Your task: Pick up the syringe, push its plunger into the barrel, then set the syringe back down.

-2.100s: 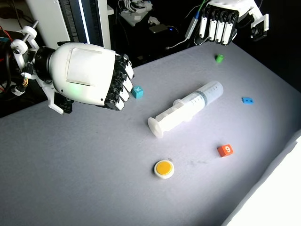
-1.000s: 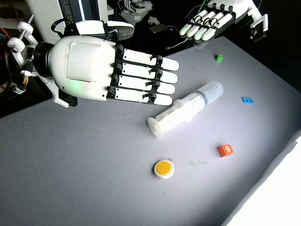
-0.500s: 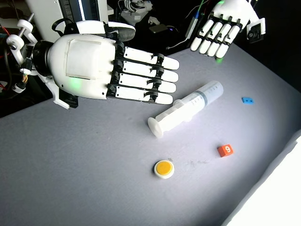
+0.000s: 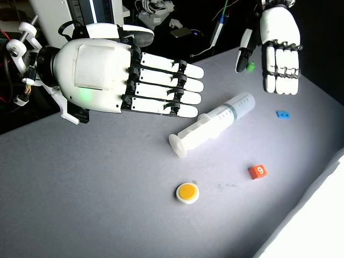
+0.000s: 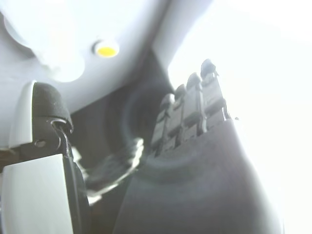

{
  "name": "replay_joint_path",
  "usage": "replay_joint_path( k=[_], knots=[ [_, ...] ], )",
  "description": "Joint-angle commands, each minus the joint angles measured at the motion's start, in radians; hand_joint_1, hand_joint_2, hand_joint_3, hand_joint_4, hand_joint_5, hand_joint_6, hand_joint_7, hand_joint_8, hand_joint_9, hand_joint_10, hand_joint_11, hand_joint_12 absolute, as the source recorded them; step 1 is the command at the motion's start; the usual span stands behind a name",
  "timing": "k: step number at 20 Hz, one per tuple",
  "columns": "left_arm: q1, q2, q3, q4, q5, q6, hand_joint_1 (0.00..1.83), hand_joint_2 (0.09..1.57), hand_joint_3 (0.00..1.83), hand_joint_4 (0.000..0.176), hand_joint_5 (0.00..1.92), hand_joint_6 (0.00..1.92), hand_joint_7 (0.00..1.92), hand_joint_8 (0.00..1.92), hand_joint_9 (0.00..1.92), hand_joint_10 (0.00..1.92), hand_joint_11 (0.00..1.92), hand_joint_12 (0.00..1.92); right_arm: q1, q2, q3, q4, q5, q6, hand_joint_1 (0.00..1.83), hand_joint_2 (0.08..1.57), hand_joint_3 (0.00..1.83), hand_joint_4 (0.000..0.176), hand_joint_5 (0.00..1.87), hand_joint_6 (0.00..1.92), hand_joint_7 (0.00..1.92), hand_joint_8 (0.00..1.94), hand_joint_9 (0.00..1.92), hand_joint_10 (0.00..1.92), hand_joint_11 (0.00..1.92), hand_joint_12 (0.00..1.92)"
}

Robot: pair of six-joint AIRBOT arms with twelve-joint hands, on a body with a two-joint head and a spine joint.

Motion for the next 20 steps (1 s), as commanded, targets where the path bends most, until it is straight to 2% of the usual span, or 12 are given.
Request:
replay_joint_path(
  k=[1,3,5,11,14,15,17,20],
  knots=[
    [-0.024,-0.011,-0.011,-0.046,0.054,0.0,1.03,1.03,0.0,0.0,0.0,0.0,0.0,0.0,0.0,0.0,0.0,0.0,0.008,0.002,-0.001,0.02,0.13,0.004,0.0,1.2,0.0,0.0,0.06,0.0,0.05,0.0,0.04,0.0,0.03,0.05],
    [-0.044,-0.028,-0.021,-0.121,0.151,0.0,1.06,1.01,0.0,0.0,0.0,0.0,0.0,0.0,0.0,0.0,0.03,0.02,0.008,0.002,-0.001,0.02,0.13,0.004,0.0,1.2,0.0,0.0,0.09,0.01,0.07,0.01,0.05,0.01,0.04,0.06],
    [-0.061,-0.051,-0.026,-0.183,0.248,0.0,1.03,1.02,0.0,0.0,0.0,0.0,0.0,0.0,0.0,0.0,0.03,0.02,0.008,0.002,-0.001,0.02,0.132,0.004,0.0,1.21,0.0,0.0,0.11,0.0,0.09,0.0,0.08,0.0,0.0,0.23],
    [-0.079,-0.155,0.022,-0.221,0.345,-0.002,0.96,0.93,0.0,0.0,0.0,0.0,0.0,0.0,0.0,0.0,0.0,0.0,0.008,0.002,-0.001,0.022,0.135,0.004,0.0,1.21,0.0,0.0,0.12,0.0,0.11,0.0,0.09,0.0,0.0,0.28],
    [-0.076,-0.207,0.059,-0.224,0.385,-0.002,0.85,0.88,0.0,0.0,0.0,0.0,0.0,0.0,0.0,0.0,0.0,0.0,0.009,0.002,-0.001,0.026,0.135,0.004,0.0,1.21,0.0,0.0,0.14,0.0,0.13,0.0,0.11,0.0,0.0,0.34],
    [-0.068,-0.22,0.07,-0.224,0.389,-0.002,0.78,0.87,0.0,0.0,0.0,0.0,0.0,0.0,0.0,0.0,0.0,0.0,0.009,0.002,-0.001,0.027,0.135,0.004,0.0,1.21,0.0,0.0,0.11,0.0,0.11,0.0,0.1,0.0,0.0,0.28],
    [-0.048,-0.246,0.096,-0.224,0.393,-0.002,0.76,0.85,0.0,0.0,0.0,0.0,0.0,0.0,0.0,0.0,0.0,0.0,0.01,0.002,-0.001,0.03,0.135,0.004,0.0,1.2,0.0,0.0,0.08,0.0,0.08,0.0,0.07,0.0,0.0,0.21],
    [-0.013,-0.282,0.133,-0.224,0.388,-0.003,0.77,0.83,0.0,0.0,0.0,0.0,0.0,0.0,0.0,0.0,0.0,0.0,0.012,0.002,-0.001,0.034,0.135,0.004,0.0,1.2,0.0,0.0,0.11,0.0,0.11,0.0,0.09,0.01,0.0,0.27]
  ],
)
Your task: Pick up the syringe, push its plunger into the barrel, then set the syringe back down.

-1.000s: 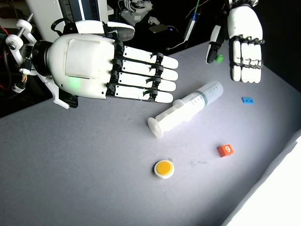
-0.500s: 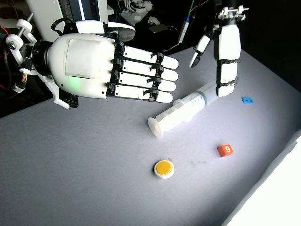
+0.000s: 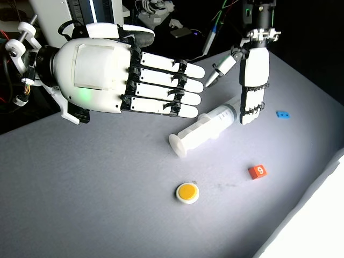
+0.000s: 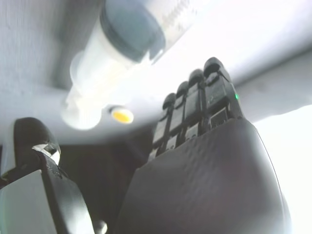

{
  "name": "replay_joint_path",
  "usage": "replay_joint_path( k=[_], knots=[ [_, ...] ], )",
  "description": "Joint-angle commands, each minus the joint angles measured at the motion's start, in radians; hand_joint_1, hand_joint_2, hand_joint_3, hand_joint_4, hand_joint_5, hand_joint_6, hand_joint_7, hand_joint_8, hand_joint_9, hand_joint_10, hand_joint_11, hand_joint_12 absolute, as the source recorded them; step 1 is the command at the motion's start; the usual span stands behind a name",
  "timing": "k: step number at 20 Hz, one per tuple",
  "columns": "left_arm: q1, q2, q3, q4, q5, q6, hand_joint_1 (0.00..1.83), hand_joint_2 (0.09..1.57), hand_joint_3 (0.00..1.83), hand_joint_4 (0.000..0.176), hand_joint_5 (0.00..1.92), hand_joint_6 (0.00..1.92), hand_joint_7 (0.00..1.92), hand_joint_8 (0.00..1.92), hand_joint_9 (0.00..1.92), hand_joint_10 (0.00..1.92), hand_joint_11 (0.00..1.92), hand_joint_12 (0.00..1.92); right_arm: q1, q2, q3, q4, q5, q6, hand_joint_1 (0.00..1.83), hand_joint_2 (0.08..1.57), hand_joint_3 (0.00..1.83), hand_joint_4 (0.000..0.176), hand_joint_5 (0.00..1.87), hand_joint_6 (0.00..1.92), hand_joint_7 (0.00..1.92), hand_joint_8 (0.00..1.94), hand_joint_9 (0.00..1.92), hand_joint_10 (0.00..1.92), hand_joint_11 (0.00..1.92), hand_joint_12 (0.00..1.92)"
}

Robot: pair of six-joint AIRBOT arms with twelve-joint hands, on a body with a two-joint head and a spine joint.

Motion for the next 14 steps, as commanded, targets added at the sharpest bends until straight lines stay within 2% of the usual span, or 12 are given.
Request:
replay_joint_path(
  k=[1,5,11,14],
  knots=[
    [0.002,-0.009,0.01,0.017,-0.06,-0.002,0.76,0.83,0.0,0.0,0.0,0.0,0.0,0.0,0.0,0.0,0.0,0.0,0.012,0.002,-0.001,0.02,0.128,0.005,0.0,1.2,0.0,0.0,0.1,0.0,0.11,0.0,0.1,0.0,0.0,0.31],
    [0.036,-0.028,0.019,0.017,-0.081,-0.002,0.74,0.83,0.0,0.0,0.0,0.0,0.0,0.0,0.0,0.0,0.0,0.0,0.012,0.002,-0.001,0.021,0.128,0.005,0.0,1.21,0.0,0.0,0.14,0.01,0.15,0.01,0.14,0.01,0.0,0.42],
    [0.076,-0.047,0.022,0.024,-0.118,-0.002,0.74,0.84,0.0,0.0,0.0,0.0,0.0,0.0,0.0,0.0,0.0,0.0,0.013,0.002,-0.001,0.028,0.128,0.005,0.0,1.21,0.0,0.0,0.12,0.0,0.13,0.0,0.12,0.0,0.0,0.36],
    [0.093,-0.058,0.031,0.024,-0.131,-0.002,0.75,0.82,0.0,0.0,0.0,0.0,0.0,0.0,0.0,0.0,0.0,0.0,0.013,0.001,-0.001,0.031,0.128,0.005,0.0,1.21,0.0,0.0,0.16,0.0,0.17,0.0,0.16,0.01,0.0,0.44]
  ],
)
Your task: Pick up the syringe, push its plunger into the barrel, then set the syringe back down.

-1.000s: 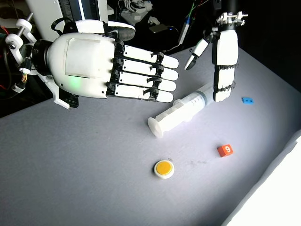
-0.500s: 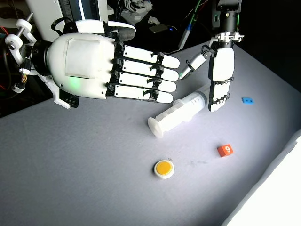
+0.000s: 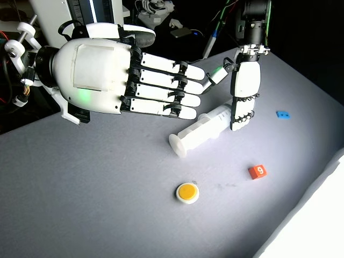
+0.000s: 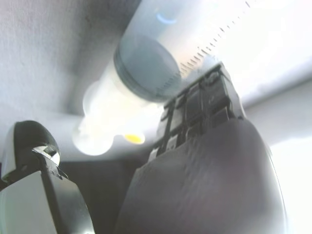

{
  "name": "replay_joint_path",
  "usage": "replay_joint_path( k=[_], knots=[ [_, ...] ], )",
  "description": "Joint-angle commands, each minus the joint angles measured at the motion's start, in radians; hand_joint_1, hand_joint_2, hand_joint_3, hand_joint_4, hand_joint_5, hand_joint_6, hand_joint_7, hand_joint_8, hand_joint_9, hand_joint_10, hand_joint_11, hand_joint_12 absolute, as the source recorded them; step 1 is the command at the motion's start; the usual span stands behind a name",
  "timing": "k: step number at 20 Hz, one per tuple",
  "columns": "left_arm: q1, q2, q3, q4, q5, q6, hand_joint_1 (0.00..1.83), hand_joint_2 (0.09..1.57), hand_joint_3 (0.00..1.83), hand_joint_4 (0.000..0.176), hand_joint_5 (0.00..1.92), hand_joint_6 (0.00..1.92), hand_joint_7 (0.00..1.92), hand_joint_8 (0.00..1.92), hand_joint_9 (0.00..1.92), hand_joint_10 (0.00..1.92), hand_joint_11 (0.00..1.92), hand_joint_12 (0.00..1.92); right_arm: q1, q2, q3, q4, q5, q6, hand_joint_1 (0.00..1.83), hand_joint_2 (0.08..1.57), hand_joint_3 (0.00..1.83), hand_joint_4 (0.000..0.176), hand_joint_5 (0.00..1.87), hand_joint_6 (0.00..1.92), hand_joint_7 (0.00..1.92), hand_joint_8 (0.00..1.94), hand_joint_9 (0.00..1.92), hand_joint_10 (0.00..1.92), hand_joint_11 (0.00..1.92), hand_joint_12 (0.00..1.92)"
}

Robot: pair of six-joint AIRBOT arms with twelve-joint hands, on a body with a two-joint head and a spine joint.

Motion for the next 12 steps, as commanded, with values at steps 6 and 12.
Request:
replay_joint_path(
  k=[6,12],
  knots=[
    [0.039,-0.043,0.042,0.016,-0.097,-0.002,1.16,0.83,0.0,0.0,0.0,0.0,0.0,0.0,0.0,0.0,0.02,0.01,0.013,0.001,-0.001,0.024,0.13,0.005,0.0,1.22,0.0,0.0,0.2,0.0,0.21,0.0,0.19,0.01,0.0,0.46],
    [0.059,-0.073,0.074,0.015,-0.112,-0.002,1.2,0.86,0.01,0.0,0.0,0.0,0.0,0.0,0.0,0.0,0.02,0.02,0.013,0.001,-0.001,0.024,0.131,0.005,0.0,1.23,0.0,0.0,0.22,0.01,0.22,0.01,0.2,0.01,0.0,0.44]
  ],
)
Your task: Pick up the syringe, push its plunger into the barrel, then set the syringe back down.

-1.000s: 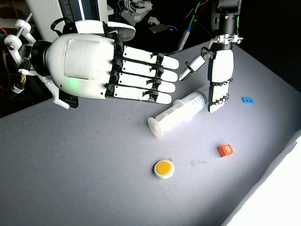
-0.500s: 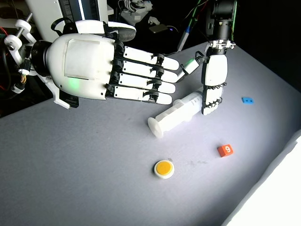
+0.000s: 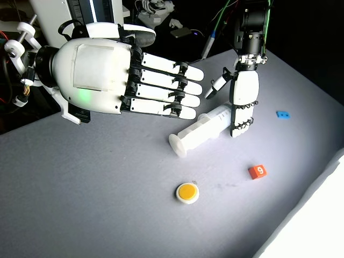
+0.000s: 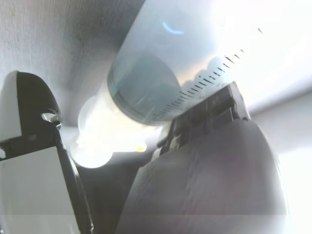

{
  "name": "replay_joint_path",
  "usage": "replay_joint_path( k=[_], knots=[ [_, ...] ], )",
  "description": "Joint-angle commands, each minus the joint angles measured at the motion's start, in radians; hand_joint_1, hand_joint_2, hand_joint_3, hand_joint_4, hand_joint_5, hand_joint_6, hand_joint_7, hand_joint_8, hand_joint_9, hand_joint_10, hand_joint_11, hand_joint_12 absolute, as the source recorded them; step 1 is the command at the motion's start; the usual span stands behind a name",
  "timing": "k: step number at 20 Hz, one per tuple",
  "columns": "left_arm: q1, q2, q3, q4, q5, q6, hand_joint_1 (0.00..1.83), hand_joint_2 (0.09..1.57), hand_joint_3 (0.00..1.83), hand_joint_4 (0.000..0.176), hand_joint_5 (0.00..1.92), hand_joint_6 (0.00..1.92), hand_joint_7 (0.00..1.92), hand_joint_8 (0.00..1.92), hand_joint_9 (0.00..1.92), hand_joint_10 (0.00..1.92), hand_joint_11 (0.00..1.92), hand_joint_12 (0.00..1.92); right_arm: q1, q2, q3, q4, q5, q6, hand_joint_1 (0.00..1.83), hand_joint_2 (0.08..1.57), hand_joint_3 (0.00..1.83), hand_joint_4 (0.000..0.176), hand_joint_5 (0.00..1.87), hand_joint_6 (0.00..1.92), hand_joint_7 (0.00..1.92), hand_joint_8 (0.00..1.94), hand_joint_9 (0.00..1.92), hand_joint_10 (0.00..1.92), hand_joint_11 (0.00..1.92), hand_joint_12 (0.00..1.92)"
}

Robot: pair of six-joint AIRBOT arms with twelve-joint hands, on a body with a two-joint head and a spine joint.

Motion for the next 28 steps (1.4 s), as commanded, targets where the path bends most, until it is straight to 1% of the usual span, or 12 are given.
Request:
replay_joint_path(
  k=[1,6,8,12,13,14,15,17,20,22,24,28],
  knots=[
    [0.001,-0.012,0.004,0.008,-0.043,-0.002,1.25,0.87,0.01,0.0,0.0,0.0,0.0,0.0,0.0,0.0,0.03,0.02,0.013,0.001,-0.001,0.019,0.126,0.005,0.0,1.23,0.0,0.0,0.19,0.0,0.19,0.0,0.17,0.0,0.0,0.4],
    [0.022,-0.03,0.012,-0.002,-0.051,-0.002,1.41,0.92,0.0,0.0,0.17,0.01,0.18,0.01,0.18,0.02,0.0,0.61,0.013,0.002,-0.001,0.02,0.132,0.004,0.0,1.23,0.0,0.0,0.23,0.01,0.23,0.01,0.2,0.01,0.0,0.48],
    [0.036,-0.033,0.013,-0.002,-0.059,-0.002,1.33,1.0,0.01,0.0,0.47,0.02,0.56,0.01,0.56,0.04,0.15,0.98,0.013,0.002,-0.001,0.021,0.132,0.004,0.0,1.22,0.0,0.0,0.24,0.01,0.25,0.01,0.23,0.01,0.0,0.54],
    [0.04,-0.041,0.019,-0.011,-0.064,-0.002,1.32,1.04,0.01,0.0,0.66,0.02,0.79,0.01,0.8,0.04,0.39,0.97,0.013,0.002,-0.001,0.021,0.132,0.004,0.0,1.21,0.0,0.0,0.24,0.0,0.26,0.01,0.24,0.01,0.0,0.55],
    [0.04,-0.041,0.021,-0.011,-0.064,-0.002,1.36,1.12,0.0,0.0,0.74,0.94,0.99,0.68,0.89,0.97,0.5,1.16,0.013,0.002,-0.001,0.021,0.132,0.004,0.0,1.22,0.0,0.0,0.24,0.0,0.26,0.01,0.24,0.01,0.0,0.53],
    [0.04,-0.041,0.022,-0.011,-0.064,-0.002,1.36,1.12,0.0,0.0,0.74,0.94,0.99,0.68,0.89,0.97,0.5,1.16,0.013,0.002,-0.001,0.021,0.132,0.004,0.0,1.22,0.0,0.0,0.24,0.0,0.26,0.01,0.24,0.01,0.0,0.53],
    [0.038,-0.041,0.023,-0.011,-0.064,-0.002,1.27,1.07,0.0,0.0,1.02,0.75,1.13,0.91,1.04,1.02,0.73,1.55,0.013,0.002,-0.001,0.021,0.132,0.004,0.0,1.23,0.0,0.0,0.24,0.0,0.26,0.0,0.25,0.0,0.0,0.55],
    [0.033,-0.038,0.023,-0.011,-0.064,-0.002,1.24,1.08,0.0,0.0,0.99,0.94,1.12,0.82,1.02,0.75,0.62,1.42,0.013,0.002,-0.001,0.025,0.134,0.003,0.0,1.23,0.0,0.0,0.24,0.0,0.27,0.0,0.25,0.0,0.0,0.56],
    [0.01,-0.017,0.008,-0.011,-0.064,-0.002,1.37,1.09,0.0,0.0,0.96,1.04,1.12,0.71,0.92,1.14,0.58,1.39,0.015,0.002,-0.001,0.04,0.134,0.003,0.0,1.22,0.0,0.0,0.25,0.0,0.28,0.0,0.25,0.0,0.0,0.58],
    [-0.014,0.007,-0.009,-0.036,-0.064,-0.002,1.25,1.09,0.0,0.0,0.98,1.12,1.11,0.68,0.97,0.71,0.5,1.38,0.021,-0.001,-0.001,0.06,0.134,0.003,0.0,1.21,0.0,0.0,0.2,0.0,0.21,0.0,0.18,0.0,0.0,0.44],
    [-0.041,0.032,-0.025,-0.048,-0.064,-0.002,1.37,1.1,0.0,0.0,0.92,1.18,1.08,0.68,0.91,1.15,0.55,1.4,0.036,-0.007,-0.001,0.097,0.134,0.003,0.0,1.2,0.0,0.0,0.16,0.0,0.16,0.0,0.13,0.0,0.0,0.33],
    [-0.112,0.087,-0.057,-0.088,-0.053,-0.002,1.37,1.09,0.0,0.0,0.91,1.2,1.1,0.61,0.97,1.11,0.66,1.36,0.063,-0.021,-0.002,0.16,0.144,0.003,0.0,1.14,0.0,0.0,0.05,0.0,0.0,0.0,0.0,0.0,0.0,0.01]
  ],
)
